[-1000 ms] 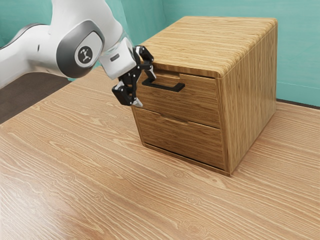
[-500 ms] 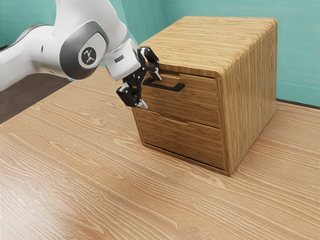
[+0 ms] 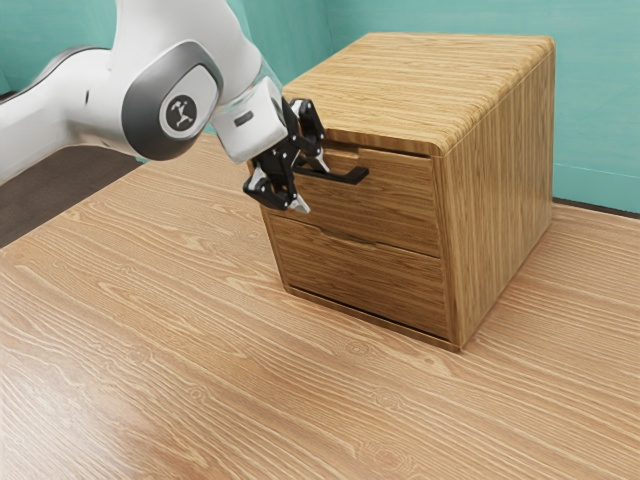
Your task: Pull the drawer handle with one arm to open the drawer
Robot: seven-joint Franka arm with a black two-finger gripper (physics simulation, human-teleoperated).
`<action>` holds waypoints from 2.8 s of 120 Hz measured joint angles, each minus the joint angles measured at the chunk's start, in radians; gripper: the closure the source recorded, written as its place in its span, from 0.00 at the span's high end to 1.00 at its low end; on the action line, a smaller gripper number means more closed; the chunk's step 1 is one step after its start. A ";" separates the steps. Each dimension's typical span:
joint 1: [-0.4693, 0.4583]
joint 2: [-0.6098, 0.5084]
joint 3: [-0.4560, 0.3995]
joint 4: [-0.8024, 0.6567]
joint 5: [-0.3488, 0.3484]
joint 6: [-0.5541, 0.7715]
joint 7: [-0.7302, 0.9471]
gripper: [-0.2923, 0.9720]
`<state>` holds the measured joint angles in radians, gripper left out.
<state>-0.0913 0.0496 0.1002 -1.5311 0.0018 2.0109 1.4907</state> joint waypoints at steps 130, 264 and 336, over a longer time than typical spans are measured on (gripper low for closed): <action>-0.051 -0.170 0.002 -0.180 -0.015 -0.045 -0.044 0.39; -0.122 -0.503 0.029 -0.438 -0.012 -0.177 -0.132 0.45; -0.230 -0.607 -0.100 -0.128 0.035 -0.462 -0.227 0.59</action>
<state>-0.3212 -0.5576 0.0005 -1.6591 0.0372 1.5492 1.2636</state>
